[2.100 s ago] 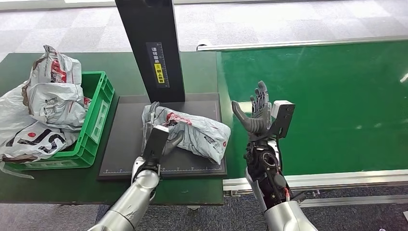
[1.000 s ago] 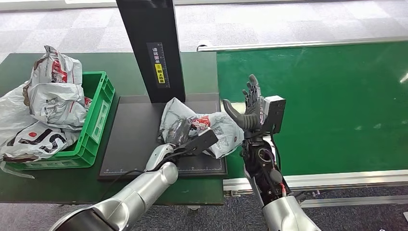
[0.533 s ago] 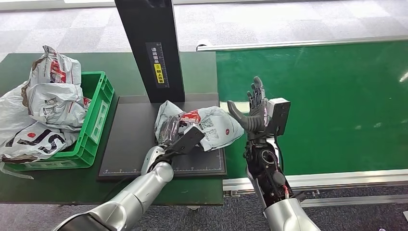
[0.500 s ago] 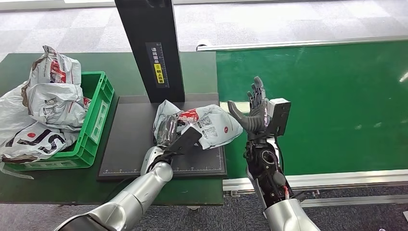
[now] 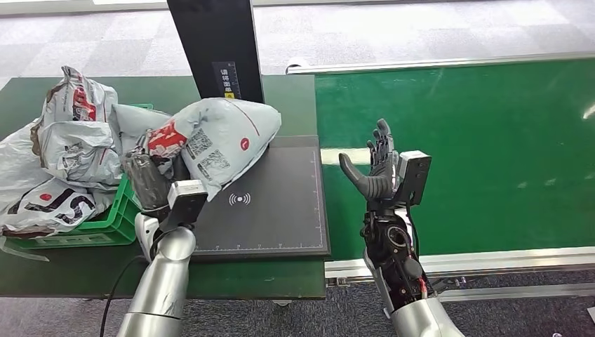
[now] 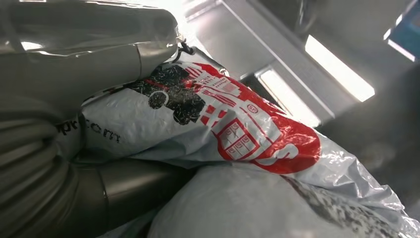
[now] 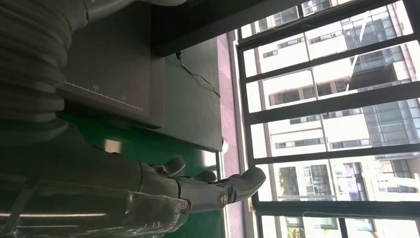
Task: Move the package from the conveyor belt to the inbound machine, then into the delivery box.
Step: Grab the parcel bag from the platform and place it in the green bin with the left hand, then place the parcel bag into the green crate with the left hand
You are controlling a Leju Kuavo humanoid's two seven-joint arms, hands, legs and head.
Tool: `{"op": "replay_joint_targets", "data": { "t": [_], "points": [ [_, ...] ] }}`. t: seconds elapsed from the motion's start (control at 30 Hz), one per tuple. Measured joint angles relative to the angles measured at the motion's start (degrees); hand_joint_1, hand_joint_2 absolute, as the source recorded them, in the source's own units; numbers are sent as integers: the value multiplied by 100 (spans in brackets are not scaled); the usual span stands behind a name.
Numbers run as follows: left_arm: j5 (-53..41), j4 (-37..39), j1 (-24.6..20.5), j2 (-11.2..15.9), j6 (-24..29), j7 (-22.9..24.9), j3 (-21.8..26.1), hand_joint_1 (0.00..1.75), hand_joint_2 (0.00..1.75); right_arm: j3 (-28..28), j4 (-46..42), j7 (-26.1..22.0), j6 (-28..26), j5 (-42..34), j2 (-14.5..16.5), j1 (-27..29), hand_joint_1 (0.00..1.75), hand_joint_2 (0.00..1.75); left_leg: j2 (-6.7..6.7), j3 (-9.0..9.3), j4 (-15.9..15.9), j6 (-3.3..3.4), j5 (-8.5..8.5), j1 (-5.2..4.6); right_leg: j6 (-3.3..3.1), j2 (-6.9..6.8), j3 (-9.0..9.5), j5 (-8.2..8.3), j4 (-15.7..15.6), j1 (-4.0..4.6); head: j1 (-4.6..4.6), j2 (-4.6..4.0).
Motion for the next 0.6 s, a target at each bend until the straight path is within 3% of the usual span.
{"op": "replay_joint_targets", "data": {
  "t": [0.13, 0.37, 0.6],
  "points": [
    [-127, -417, 119, -21, 0, 0, 142, 175, 175, 5, -11, 0, 0, -14, -1, 8, 0, 175, -3, 0, 0, 0, 0, -1, 0, 0, 3, 1, 0, -1, 1, 1],
    [-1206, -1567, 291, -45, 0, 0, 533, 175, 175, 17, -77, 4, 0, -103, -37, 78, 0, 175, -3, -2, 0, 0, 0, 0, 0, 0, -1, 0, 0, 0, 1, 1],
    [-2661, -2458, -45, 83, 0, 1, 1617, 175, 175, 56, -156, 9, -2, -149, -104, 171, 0, 175, -2, 1, -2, -2, 1, 3, -1, 0, -1, 0, 0, 3, 1, -1]
  ]
}}
